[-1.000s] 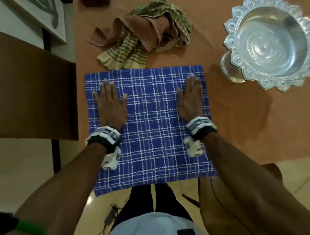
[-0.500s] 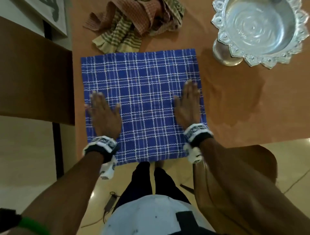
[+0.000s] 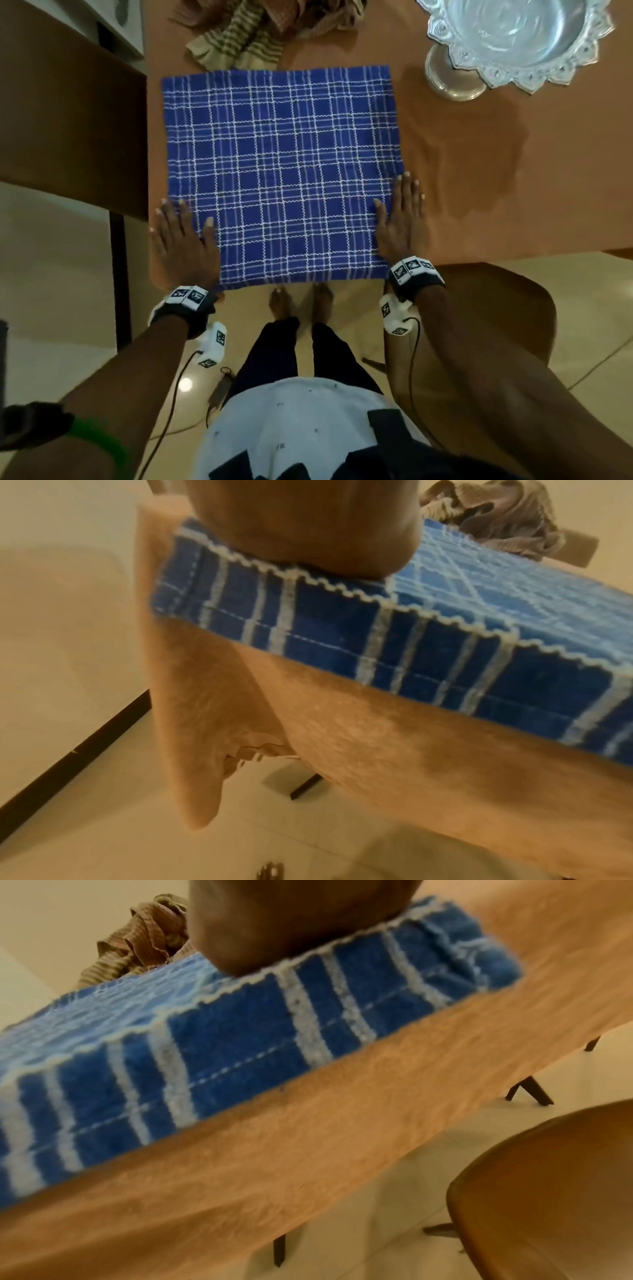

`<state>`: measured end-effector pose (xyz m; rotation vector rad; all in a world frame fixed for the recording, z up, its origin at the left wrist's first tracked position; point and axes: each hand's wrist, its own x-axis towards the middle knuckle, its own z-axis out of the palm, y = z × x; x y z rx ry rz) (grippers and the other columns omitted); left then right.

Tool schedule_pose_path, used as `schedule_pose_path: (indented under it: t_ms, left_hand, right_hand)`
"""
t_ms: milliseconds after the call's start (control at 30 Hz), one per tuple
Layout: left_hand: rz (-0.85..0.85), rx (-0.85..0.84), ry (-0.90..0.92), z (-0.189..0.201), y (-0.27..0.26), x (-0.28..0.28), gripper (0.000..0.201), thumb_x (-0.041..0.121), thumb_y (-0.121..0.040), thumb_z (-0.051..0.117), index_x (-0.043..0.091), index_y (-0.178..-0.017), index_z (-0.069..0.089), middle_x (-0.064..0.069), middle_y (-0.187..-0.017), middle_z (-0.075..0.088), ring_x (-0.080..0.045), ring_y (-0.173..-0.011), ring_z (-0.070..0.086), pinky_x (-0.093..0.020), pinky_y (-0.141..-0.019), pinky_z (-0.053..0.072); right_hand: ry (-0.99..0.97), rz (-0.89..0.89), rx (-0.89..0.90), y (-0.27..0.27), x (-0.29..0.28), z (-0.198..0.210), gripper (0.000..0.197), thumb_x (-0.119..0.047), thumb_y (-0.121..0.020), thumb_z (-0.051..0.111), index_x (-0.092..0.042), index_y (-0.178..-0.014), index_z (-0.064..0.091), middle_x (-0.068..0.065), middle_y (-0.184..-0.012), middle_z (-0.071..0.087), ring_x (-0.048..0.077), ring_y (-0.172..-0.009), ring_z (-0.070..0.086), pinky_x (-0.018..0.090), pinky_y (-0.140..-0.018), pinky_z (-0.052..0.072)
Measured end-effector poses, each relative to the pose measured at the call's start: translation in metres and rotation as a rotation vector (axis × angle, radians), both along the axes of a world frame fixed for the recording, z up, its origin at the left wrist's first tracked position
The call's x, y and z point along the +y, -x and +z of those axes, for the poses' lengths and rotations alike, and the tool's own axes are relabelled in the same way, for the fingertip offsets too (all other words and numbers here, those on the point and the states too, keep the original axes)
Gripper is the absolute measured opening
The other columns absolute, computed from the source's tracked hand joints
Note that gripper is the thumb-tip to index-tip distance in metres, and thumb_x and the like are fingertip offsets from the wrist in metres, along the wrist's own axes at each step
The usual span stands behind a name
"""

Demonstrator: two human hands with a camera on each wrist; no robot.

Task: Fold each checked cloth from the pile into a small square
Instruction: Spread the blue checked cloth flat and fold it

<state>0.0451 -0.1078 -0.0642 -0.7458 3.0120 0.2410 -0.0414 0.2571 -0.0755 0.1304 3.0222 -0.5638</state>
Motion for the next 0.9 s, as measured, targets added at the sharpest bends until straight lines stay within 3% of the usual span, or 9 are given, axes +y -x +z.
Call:
schedule_pose_path:
  t_ms: [133, 267, 333, 433, 567, 633, 700, 800, 900]
  left_hand:
    - [0.047, -0.001, -0.023, 0.003, -0.016, -0.002, 0.076, 0.058, -0.104, 0.012, 0.003, -0.157, 0.011, -0.016, -0.165, 0.010, -0.029, -0.153, 0.009, -0.046, -0.124, 0.008]
    - [0.047, 0.017, -0.026, 0.006, -0.023, 0.019, 0.078, 0.061, -0.104, 0.015, 0.005, -0.158, 0.009, -0.012, -0.166, 0.008, -0.025, -0.154, 0.004, -0.044, -0.125, 0.002]
    - [0.025, 0.040, -0.059, 0.008, -0.028, 0.026, 0.077, 0.062, -0.103, 0.020, 0.007, -0.158, 0.014, -0.011, -0.165, 0.012, -0.024, -0.153, 0.009, -0.040, -0.124, 0.000]
    - [0.164, 0.101, -0.086, 0.011, -0.044, 0.029, 0.076, 0.067, -0.099, 0.027, 0.012, -0.151, 0.033, -0.011, -0.155, 0.037, -0.029, -0.142, 0.033, -0.045, -0.116, 0.020]
    - [0.267, 0.116, -0.112, 0.010, -0.060, 0.022, 0.080, 0.075, -0.093, 0.031, 0.011, -0.140, 0.044, -0.014, -0.138, 0.049, -0.033, -0.125, 0.045, -0.048, -0.103, 0.035]
    - [0.319, 0.097, -0.142, 0.014, -0.063, 0.015, 0.083, 0.079, -0.087, 0.039, 0.011, -0.132, 0.047, -0.014, -0.132, 0.051, -0.033, -0.121, 0.046, -0.046, -0.098, 0.037]
    - [0.387, 0.059, -0.210, 0.020, -0.061, 0.010, 0.080, 0.077, -0.084, 0.049, 0.008, -0.125, 0.049, -0.016, -0.128, 0.053, -0.035, -0.118, 0.048, -0.047, -0.096, 0.038]
    - [0.377, -0.061, -0.280, 0.023, -0.058, -0.005, 0.080, 0.075, -0.085, 0.051, 0.004, -0.121, 0.053, -0.019, -0.127, 0.054, -0.041, -0.115, 0.052, -0.054, -0.094, 0.044]
    - [0.301, -0.113, -0.304, 0.026, -0.053, -0.020, 0.074, 0.074, -0.084, 0.051, 0.006, -0.111, 0.063, -0.020, -0.119, 0.061, -0.044, -0.105, 0.058, -0.056, -0.090, 0.049]
  right_hand:
    - [-0.053, -0.380, 0.022, -0.035, -0.005, 0.012, 0.070, -0.054, -0.103, 0.028, -0.008, -0.154, 0.021, 0.013, -0.162, 0.020, 0.031, -0.148, 0.021, 0.048, -0.120, 0.022]
    - [0.025, -0.861, 0.135, -0.071, -0.040, 0.025, 0.068, -0.061, -0.099, 0.032, -0.005, -0.133, 0.051, 0.018, -0.131, 0.054, 0.036, -0.113, 0.053, 0.048, -0.092, 0.044]
    - [0.077, -1.002, 0.149, -0.075, -0.051, 0.023, 0.061, -0.056, -0.100, 0.037, -0.003, -0.128, 0.052, 0.018, -0.127, 0.053, 0.035, -0.106, 0.054, 0.043, -0.085, 0.043]
    - [0.304, -1.188, -0.014, -0.076, -0.053, 0.034, 0.063, -0.053, -0.102, 0.035, -0.002, -0.140, 0.038, 0.020, -0.135, 0.047, 0.037, -0.114, 0.052, 0.045, -0.092, 0.044]
    - [0.625, -1.278, -0.214, -0.086, -0.046, 0.038, 0.060, -0.038, -0.105, 0.040, 0.000, -0.147, 0.022, 0.020, -0.138, 0.048, 0.040, -0.117, 0.054, 0.044, -0.090, 0.044]
    - [0.630, -1.250, -0.198, -0.093, -0.045, 0.037, 0.049, -0.037, -0.103, 0.041, -0.010, -0.142, 0.030, 0.005, -0.119, 0.052, 0.031, -0.099, 0.055, 0.042, -0.084, 0.048]
    - [0.629, -1.138, -0.249, -0.098, -0.045, 0.033, 0.040, -0.039, -0.100, 0.036, -0.014, -0.131, 0.040, -0.004, -0.104, 0.050, 0.020, -0.094, 0.049, 0.040, -0.083, 0.047]
    - [0.625, -1.151, 0.004, -0.096, -0.052, 0.044, 0.040, -0.033, -0.098, 0.046, -0.017, -0.135, 0.041, 0.007, -0.113, 0.059, 0.028, -0.093, 0.058, 0.037, -0.075, 0.048]
    - [0.527, -1.080, 0.249, -0.089, -0.066, 0.069, 0.045, -0.014, -0.098, 0.051, -0.012, -0.143, 0.045, 0.018, -0.125, 0.064, 0.032, -0.103, 0.064, 0.042, -0.086, 0.054]
